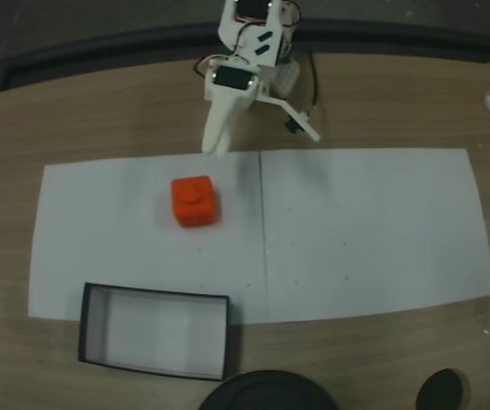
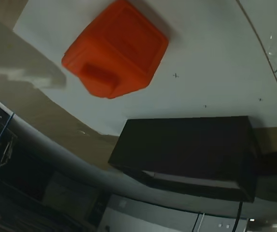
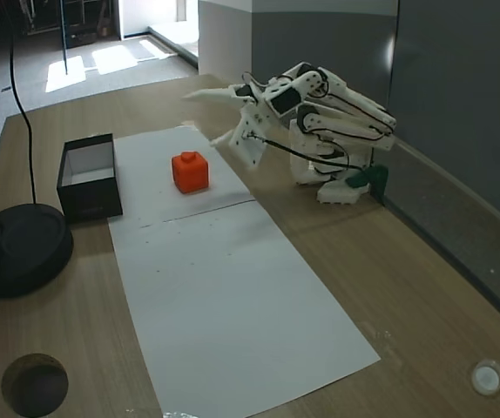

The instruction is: Grab a orange square and put it in the box.

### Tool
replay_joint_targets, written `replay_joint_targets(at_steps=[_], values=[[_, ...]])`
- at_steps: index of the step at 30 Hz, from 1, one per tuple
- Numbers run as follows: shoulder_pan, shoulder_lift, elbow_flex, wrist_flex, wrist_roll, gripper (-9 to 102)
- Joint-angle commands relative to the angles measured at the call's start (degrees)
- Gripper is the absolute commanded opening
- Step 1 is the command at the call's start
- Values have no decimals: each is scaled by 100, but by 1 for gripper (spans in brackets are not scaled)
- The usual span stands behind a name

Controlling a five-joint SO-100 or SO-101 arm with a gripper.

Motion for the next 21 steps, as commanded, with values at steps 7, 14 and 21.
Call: replay_joint_targets(at_steps=[7,14,21], values=[[272,-431,-1187,562,-9,43],[220,-2654,-2399,984,-18,51],[264,-4992,-3639,1600,-18,63]])
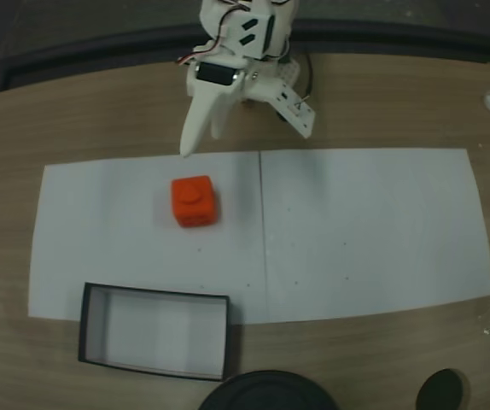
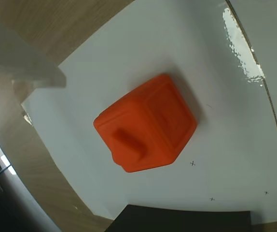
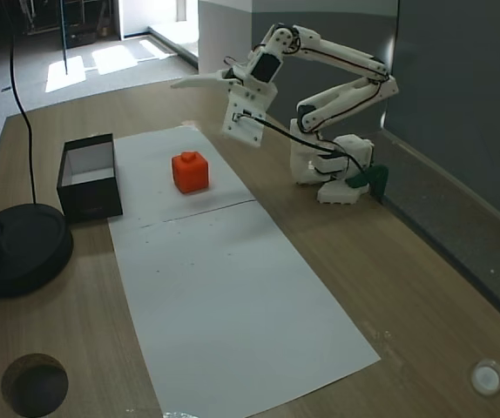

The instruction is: Grab a orange square and put it in the box.

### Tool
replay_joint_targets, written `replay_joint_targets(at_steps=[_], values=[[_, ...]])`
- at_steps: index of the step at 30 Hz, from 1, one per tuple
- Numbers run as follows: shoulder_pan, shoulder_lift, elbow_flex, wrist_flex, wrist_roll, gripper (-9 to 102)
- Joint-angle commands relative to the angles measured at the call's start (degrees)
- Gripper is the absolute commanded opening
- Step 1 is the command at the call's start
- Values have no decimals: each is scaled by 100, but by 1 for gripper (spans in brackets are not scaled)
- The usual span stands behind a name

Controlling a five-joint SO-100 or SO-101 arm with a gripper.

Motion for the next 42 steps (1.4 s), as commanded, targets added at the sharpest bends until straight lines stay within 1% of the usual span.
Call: replay_joint_targets(at_steps=[1,12,16,24,31,34,36,40,41,42], values=[[35,-721,-756,79,-18,64],[44,-2848,-1274,-44,0,63],[88,-3384,-1424,-62,26,63],[475,-4333,-1459,-624,-26,63],[422,-4983,-1468,-747,-334,63],[422,-5142,-1547,-782,-527,55],[431,-5186,-1547,-782,-659,45],[422,-5186,-1556,-791,-694,19],[422,-5150,-1556,-861,-694,15],[422,-5142,-1529,-923,-694,14]])
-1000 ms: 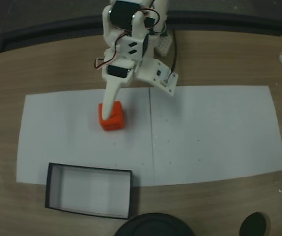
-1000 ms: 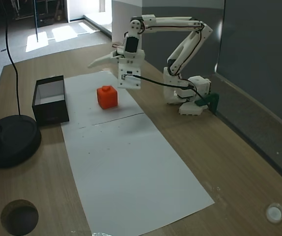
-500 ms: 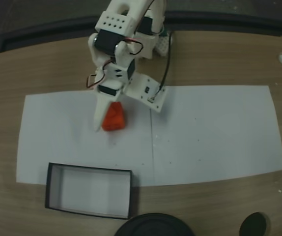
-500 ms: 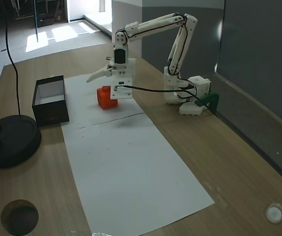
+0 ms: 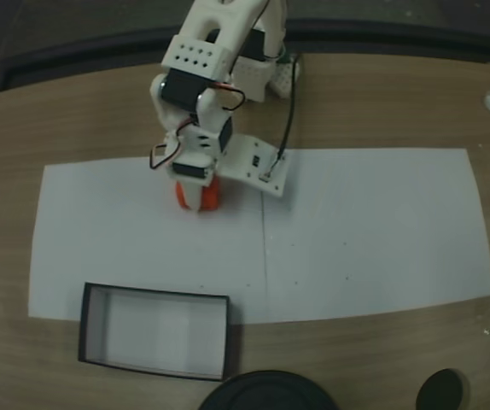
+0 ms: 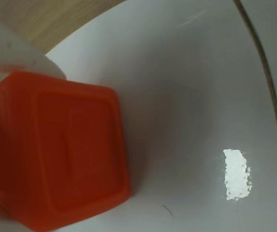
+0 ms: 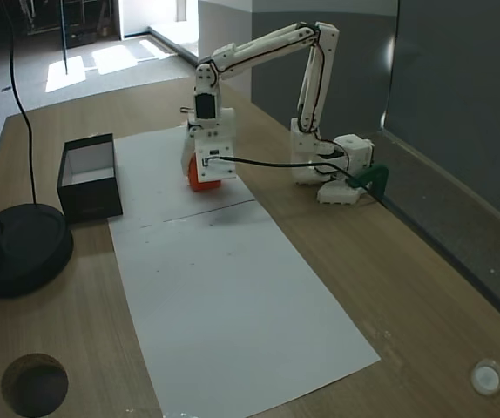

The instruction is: Grab a orange square and put it in the box.

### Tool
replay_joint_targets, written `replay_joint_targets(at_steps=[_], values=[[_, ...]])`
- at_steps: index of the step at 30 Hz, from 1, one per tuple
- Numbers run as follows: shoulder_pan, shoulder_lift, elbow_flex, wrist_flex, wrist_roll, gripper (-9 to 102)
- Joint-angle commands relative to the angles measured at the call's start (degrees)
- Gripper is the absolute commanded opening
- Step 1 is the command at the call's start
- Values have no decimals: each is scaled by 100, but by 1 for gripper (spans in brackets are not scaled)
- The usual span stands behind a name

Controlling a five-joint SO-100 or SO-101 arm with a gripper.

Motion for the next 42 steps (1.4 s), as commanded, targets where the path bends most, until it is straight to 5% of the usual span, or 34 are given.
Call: replay_joint_targets(at_steps=[1,9,26,42], values=[[0,70,-62,-62,-18,14],[-97,97,-545,-26,26,14],[-1151,-53,-4931,870,149,15],[-1134,-3366,-8323,1090,334,15]])
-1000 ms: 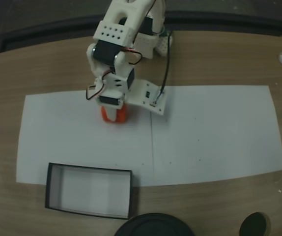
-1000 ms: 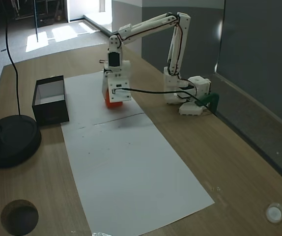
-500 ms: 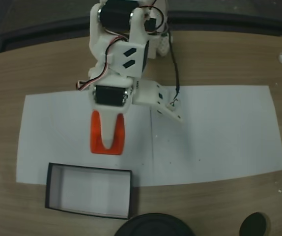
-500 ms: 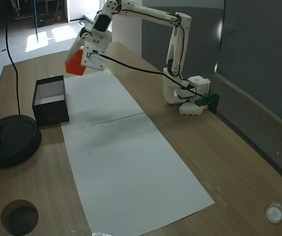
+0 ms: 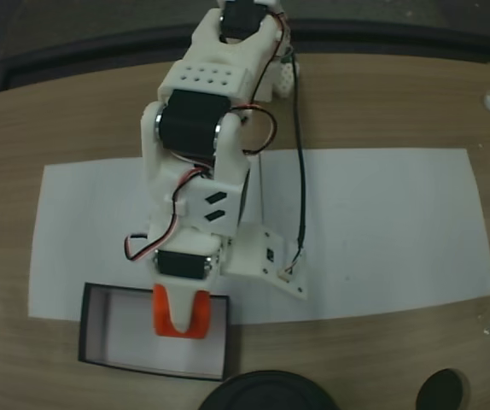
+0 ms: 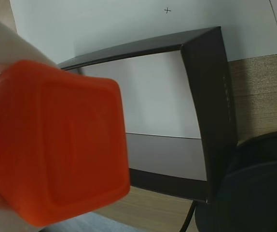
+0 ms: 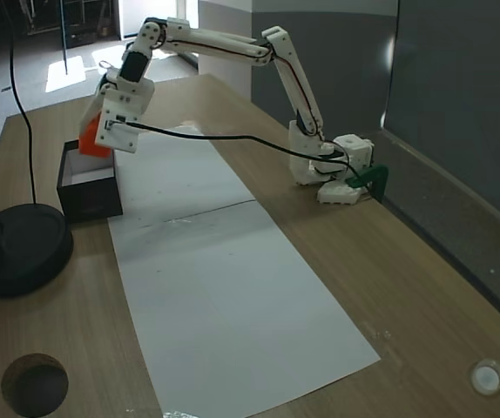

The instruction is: Grab a orange square and put it in the box.

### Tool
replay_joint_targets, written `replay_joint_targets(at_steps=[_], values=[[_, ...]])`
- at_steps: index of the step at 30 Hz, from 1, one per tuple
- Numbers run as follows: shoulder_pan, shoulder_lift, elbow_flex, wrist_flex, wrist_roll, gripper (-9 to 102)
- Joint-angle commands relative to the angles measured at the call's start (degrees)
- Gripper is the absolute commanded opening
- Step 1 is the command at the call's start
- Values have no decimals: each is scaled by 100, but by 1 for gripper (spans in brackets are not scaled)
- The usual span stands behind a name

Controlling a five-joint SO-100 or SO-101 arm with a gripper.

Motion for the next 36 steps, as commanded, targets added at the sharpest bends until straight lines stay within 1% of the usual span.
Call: replay_joint_targets(at_steps=[1,9,11,13,16,18,19,22,24,25,29,31,36], values=[[26,-97,-914,0,18,15],[202,-984,-1503,53,26,16],[202,-1090,-1547,62,0,18],[202,-1107,-1547,62,0,25],[202,-1099,-1547,220,9,40],[202,-1081,-1547,325,0,47],[202,-1081,-1556,369,0,49],[211,-1081,-1556,422,0,50],[211,-1028,-1556,536,0,47],[211,-940,-1556,642,0,44],[202,-246,-1556,1072,44,23],[141,185,-1538,1336,44,16],[-149,1169,-1485,2136,-9,5]])
